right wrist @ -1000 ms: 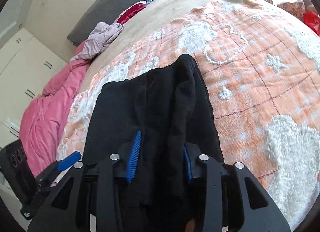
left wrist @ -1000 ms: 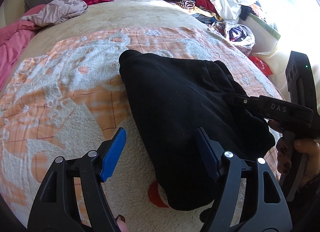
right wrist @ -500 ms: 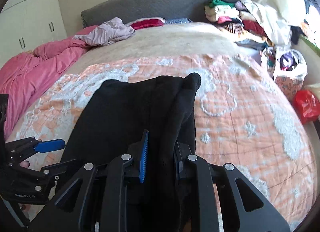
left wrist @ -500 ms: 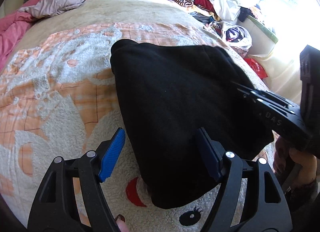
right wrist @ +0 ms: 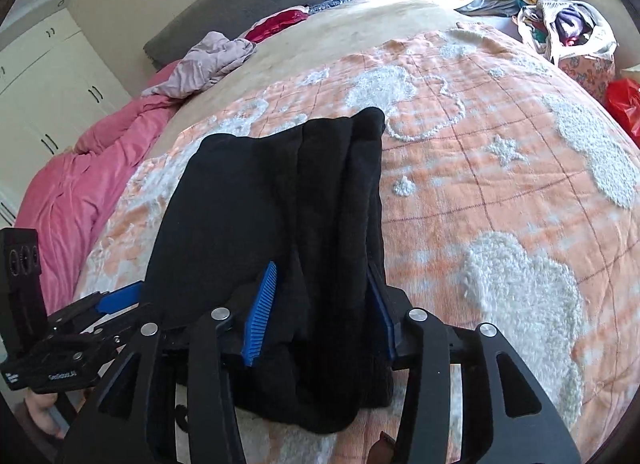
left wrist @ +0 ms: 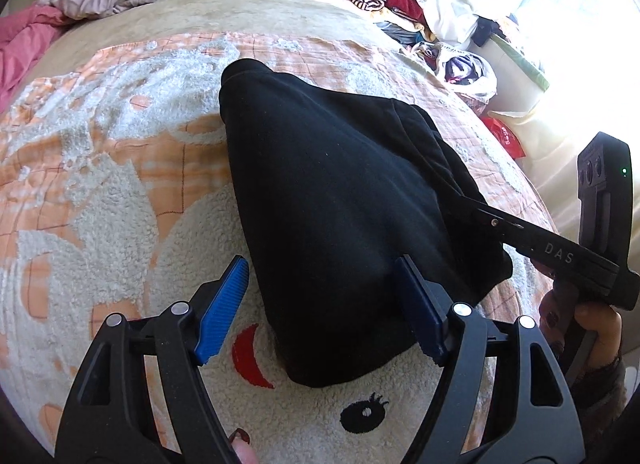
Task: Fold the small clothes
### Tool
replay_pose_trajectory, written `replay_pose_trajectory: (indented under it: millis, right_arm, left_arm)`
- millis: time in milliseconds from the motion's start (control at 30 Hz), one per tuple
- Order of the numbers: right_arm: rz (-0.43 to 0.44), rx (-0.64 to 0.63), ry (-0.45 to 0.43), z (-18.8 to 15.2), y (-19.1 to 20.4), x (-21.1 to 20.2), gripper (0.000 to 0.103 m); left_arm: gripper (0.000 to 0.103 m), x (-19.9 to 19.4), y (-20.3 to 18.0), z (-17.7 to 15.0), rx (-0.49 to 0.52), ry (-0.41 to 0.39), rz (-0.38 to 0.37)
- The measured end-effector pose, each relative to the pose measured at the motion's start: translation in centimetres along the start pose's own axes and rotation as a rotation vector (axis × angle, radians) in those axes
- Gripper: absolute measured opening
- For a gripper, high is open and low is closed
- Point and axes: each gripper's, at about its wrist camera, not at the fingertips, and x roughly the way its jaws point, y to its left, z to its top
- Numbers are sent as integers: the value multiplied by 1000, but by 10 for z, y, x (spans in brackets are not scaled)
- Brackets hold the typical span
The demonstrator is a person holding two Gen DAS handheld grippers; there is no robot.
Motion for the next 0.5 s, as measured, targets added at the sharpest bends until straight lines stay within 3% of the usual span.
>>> replay_pose_trajectory:
  millis: [67,133,200,267,367,500]
  right_arm:
    - [35,24,28,-6,0,-4,52]
    - [3,-8,39,-12,6,-4,50]
    - [-55,-62,27,-13,15,-2,29]
    - [-92,-121,-10,-12,29,-8,22]
    - [-146,-204,-92,-9,45,-22,22]
    - [-216,-184,-2,-13,26,3,23]
  left_arm:
    - [67,1,-3,-4,8,10,-4]
    - [67,4,-7,-9,20,26,0]
    - [67,5,-11,-12,38,23,20]
    - [67,4,-13,-12,34,15,28]
    - [67,3,-13,-10,22,14,26]
    - [68,13,-14,-11,44,43,41]
